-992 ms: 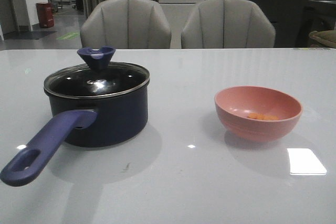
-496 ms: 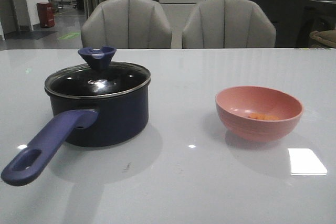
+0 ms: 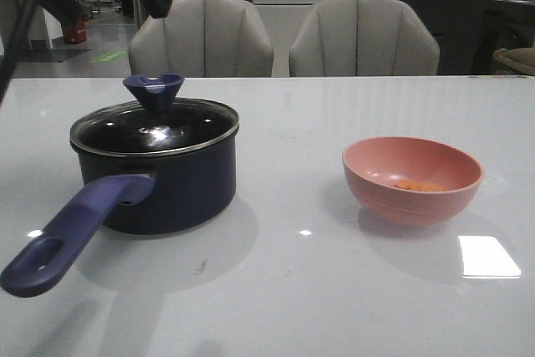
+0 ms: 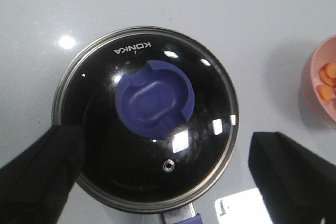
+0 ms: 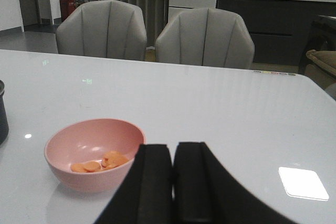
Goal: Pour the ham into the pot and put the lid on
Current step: 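Lower the left gripper onto the purple lid knob and grasp it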
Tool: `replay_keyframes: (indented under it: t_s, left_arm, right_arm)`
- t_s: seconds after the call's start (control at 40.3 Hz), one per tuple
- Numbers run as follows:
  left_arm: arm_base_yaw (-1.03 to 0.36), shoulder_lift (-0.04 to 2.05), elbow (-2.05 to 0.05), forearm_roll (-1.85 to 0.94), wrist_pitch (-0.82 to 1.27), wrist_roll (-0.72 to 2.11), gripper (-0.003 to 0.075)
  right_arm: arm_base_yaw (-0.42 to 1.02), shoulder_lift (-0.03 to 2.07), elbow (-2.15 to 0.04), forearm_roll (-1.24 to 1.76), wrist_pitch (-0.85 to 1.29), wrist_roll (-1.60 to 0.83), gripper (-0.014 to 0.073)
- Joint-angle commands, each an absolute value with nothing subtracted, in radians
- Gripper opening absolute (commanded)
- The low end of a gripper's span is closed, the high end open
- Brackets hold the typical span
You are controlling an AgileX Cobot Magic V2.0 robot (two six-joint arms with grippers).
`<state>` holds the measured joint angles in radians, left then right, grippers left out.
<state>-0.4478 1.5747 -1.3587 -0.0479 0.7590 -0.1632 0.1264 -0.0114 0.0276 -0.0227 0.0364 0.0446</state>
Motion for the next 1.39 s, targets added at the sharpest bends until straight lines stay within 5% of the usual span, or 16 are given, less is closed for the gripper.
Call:
replay_keyframes:
  t_s: [0.0, 0.298, 1.141, 1.365]
  left_arm:
    - [-0.485, 1.616, -1.473, 0.06, 0.792, -0.273, 0.0655]
    - [-0.508, 1.795, -1.652, 0.123, 0.946, -0.364, 0.0655]
    - [-0.48, 1.885, -1.697, 0.102, 0.938, -0.44, 0.0654]
    - [-0.476, 1.908, -1.713, 0.098, 0.969, -0.44, 0.054]
  right_arm:
    - [0.119, -0.03, 0.022, -0.036, -0.049, 0.043, 0.016]
    - [0.119, -0.03, 0.022, -0.036, -0.049, 0.043, 0.016]
    - [0.119, -0.03, 0.022, -0.036, -0.049, 0.043, 0.016]
    - [0.119, -0.03, 0.022, -0.036, -0.049, 0.043, 0.016]
